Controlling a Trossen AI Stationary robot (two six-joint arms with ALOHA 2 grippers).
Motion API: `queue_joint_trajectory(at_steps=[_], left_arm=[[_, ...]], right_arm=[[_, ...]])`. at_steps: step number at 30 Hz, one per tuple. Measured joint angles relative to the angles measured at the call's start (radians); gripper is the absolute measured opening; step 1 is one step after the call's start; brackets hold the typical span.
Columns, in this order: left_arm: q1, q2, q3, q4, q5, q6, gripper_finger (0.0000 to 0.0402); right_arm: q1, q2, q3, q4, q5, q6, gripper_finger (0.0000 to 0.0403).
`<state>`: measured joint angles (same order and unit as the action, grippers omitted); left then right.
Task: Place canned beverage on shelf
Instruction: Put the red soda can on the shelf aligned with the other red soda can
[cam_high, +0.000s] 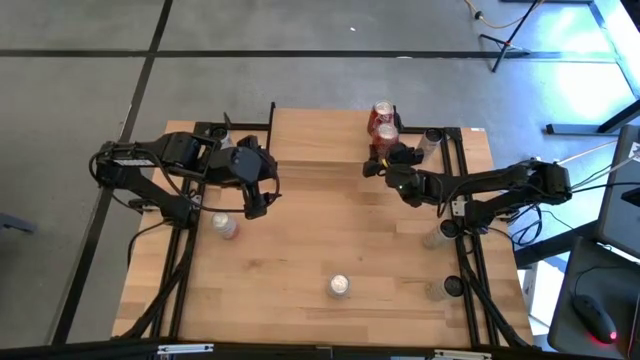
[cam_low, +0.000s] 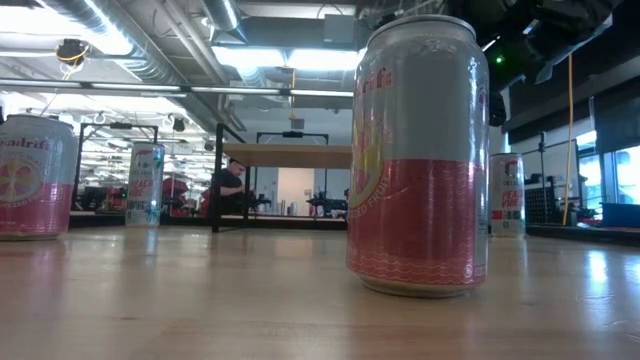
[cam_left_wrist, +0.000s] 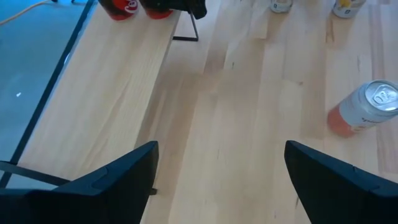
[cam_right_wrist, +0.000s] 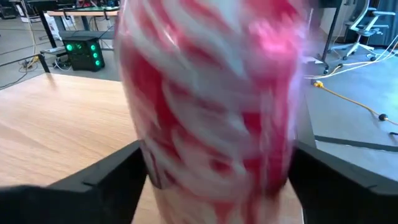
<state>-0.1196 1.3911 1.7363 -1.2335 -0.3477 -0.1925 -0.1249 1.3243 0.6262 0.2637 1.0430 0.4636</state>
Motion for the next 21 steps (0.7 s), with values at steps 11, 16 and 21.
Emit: queue_joint_trajectory(at_steps=[11, 16, 21], left_arm=[[0.000, 0.000, 0.000, -0.009, 0.002, 0.000, 0.0336], [0.000, 0.000, 0.000, -0.010, 0.002, -0.011, 0.0336], [0.000, 0.000, 0.000, -0.010, 0.002, -0.011, 0.0336]], right_arm=[[0.001, -0.053, 0.088, -0.132, -0.045, -0.077, 0.0354], [0.001, -0.074, 0.184, -0.313, -0.067, -0.076, 0.0341], [-0.012, -0.074, 0.237, -0.426, -0.068, -0.075, 0.0332]])
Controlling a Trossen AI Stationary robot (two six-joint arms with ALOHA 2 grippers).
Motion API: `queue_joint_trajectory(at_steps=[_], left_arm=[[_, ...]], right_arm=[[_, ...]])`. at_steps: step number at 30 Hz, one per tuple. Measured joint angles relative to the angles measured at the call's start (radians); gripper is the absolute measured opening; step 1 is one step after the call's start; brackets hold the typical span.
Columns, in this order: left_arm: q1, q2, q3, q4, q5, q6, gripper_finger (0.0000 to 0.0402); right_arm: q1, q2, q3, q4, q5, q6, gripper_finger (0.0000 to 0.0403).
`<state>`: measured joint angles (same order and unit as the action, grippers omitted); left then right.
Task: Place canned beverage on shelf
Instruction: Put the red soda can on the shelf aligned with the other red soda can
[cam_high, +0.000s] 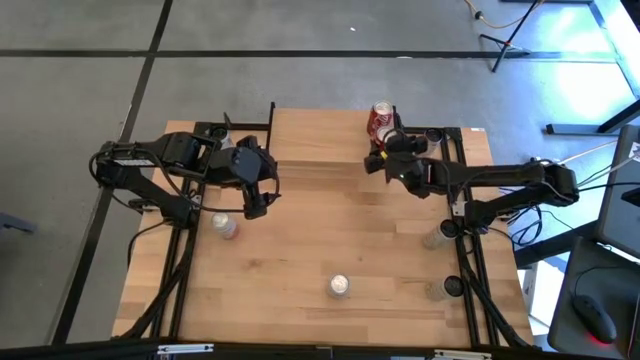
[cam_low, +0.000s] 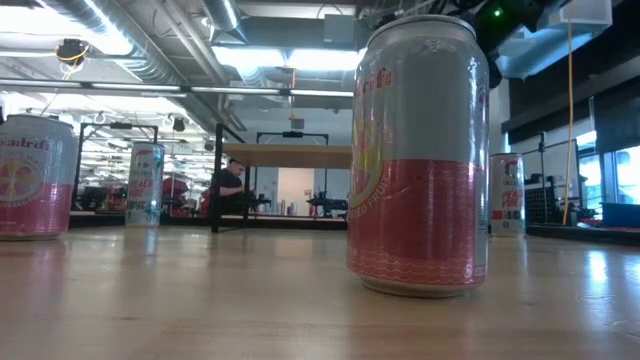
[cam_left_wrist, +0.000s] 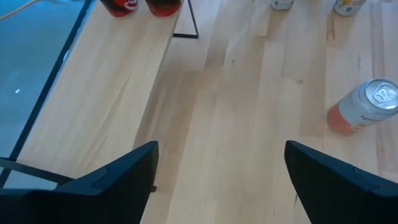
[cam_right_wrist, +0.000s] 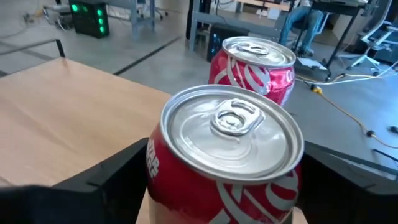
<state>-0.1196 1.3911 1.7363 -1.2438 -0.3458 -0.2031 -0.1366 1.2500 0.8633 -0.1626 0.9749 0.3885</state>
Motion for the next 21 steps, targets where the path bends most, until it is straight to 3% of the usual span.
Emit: queue_joint_trajectory(at_steps=[7, 13, 21], left_arm=[[0.000, 0.000, 0.000, -0.002, 0.000, 0.000, 0.0336], [0.000, 0.000, 0.000, -0.002, 0.000, 0.002, 0.0336], [0.000, 0.000, 0.000, -0.002, 0.002, 0.003, 0.0336]], right_arm=[[-0.016, -0.004, 0.076, -0.016, -0.027, -0.051, 0.0328], [-0.015, -0.004, 0.173, -0.133, -0.052, -0.049, 0.0328], [-0.032, 0.038, 0.172, -0.224, -0.031, 0.187, 0.0325]])
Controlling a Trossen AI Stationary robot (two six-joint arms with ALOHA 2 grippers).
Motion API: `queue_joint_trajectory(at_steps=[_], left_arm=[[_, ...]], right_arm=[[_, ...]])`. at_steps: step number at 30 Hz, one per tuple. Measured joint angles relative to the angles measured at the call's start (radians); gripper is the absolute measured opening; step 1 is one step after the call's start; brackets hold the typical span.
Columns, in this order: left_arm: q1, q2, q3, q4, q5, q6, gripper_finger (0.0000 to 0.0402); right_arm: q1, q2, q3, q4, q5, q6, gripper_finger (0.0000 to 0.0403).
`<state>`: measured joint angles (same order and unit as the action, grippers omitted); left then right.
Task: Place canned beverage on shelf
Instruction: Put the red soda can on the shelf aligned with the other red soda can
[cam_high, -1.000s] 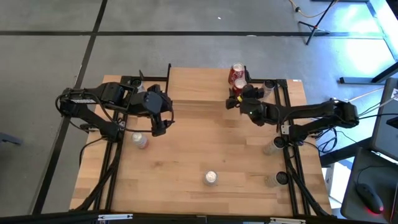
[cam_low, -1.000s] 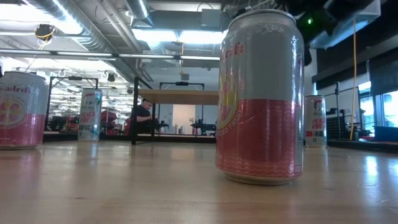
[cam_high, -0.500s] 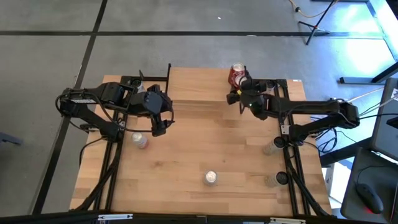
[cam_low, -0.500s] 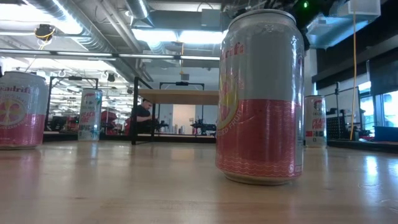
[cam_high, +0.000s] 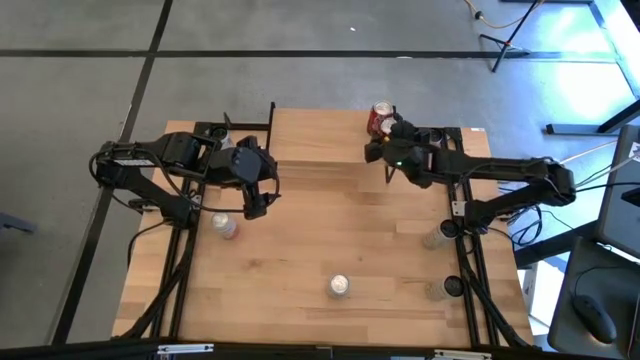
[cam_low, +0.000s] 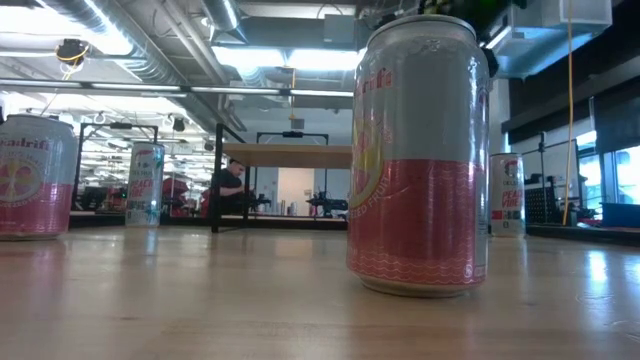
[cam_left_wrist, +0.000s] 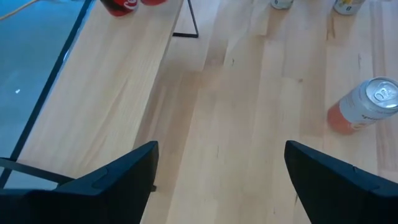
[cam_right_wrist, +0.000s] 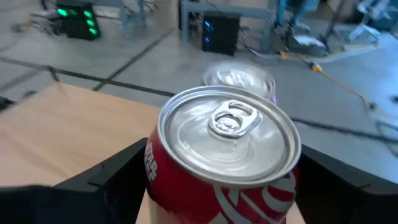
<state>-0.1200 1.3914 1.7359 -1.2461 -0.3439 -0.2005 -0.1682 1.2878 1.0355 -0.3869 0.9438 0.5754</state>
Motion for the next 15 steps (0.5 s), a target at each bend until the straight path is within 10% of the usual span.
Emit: queue_joint_trajectory(at_steps=[15], left_arm=[[-0.001, 0.000, 0.000, 0.000, 0.020, 0.000, 0.0336]], right_arm=[[-0.003, 0.084, 0.001, -0.036, 0.031, 0.066, 0.0326]])
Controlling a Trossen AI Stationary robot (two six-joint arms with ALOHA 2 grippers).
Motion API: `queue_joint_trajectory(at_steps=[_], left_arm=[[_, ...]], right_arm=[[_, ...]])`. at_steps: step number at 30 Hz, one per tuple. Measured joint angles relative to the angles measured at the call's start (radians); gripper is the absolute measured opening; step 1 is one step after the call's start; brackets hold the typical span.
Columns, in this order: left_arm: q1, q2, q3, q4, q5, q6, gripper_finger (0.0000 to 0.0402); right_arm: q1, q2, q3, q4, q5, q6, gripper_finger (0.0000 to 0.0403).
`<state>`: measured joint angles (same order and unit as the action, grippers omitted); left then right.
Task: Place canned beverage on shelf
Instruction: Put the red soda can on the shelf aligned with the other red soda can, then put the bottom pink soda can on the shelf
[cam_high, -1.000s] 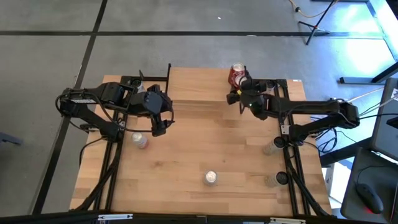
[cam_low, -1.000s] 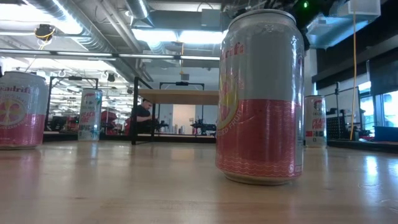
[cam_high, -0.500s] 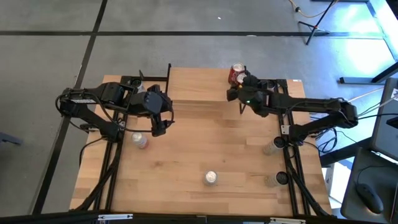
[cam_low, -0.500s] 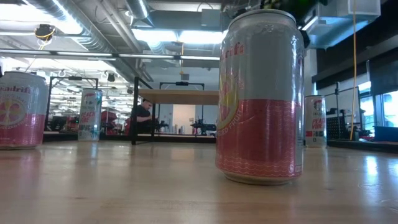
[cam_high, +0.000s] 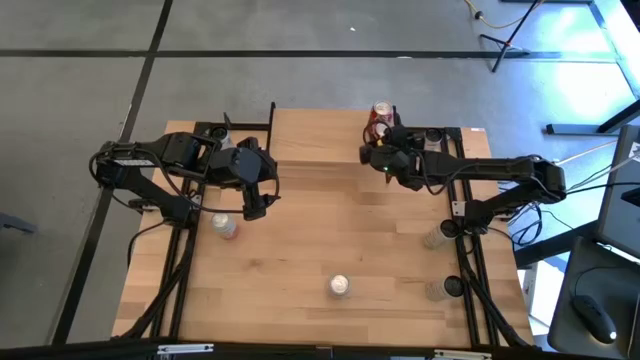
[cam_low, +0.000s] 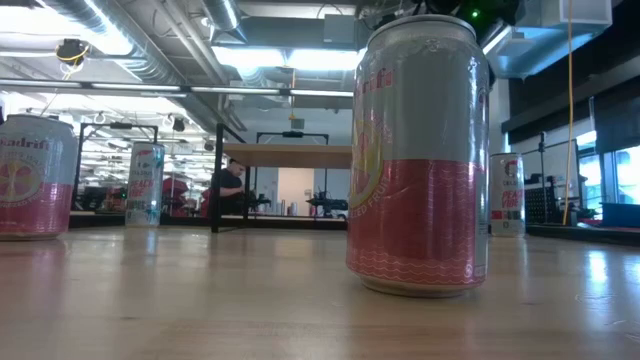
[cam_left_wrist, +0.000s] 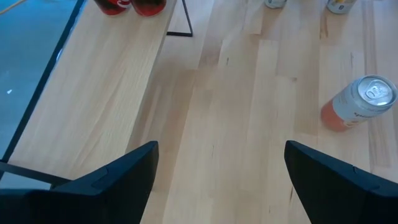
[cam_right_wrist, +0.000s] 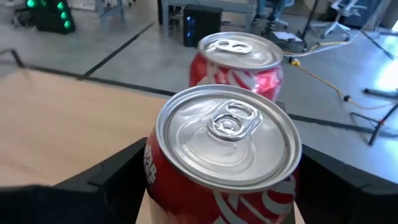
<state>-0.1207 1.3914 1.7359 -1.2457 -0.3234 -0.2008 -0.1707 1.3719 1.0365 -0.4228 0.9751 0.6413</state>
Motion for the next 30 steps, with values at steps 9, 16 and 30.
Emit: queue_joint_trajectory(at_steps=[9, 16, 30], left_arm=[[0.000, 0.000, 0.000, 0.000, 0.000, 0.000, 0.0336], [0.000, 0.000, 0.000, 0.000, -0.001, 0.000, 0.0336], [0.001, 0.000, 0.000, 0.006, -0.005, -0.004, 0.0336]], right_arm=[[-0.015, -0.001, 0.001, 0.007, -0.031, 0.009, 0.0328], [-0.013, 0.002, -0.003, -0.005, -0.015, -0.005, 0.0362], [-0.012, -0.034, 0.215, -0.210, -0.146, -0.126, 0.0360]])
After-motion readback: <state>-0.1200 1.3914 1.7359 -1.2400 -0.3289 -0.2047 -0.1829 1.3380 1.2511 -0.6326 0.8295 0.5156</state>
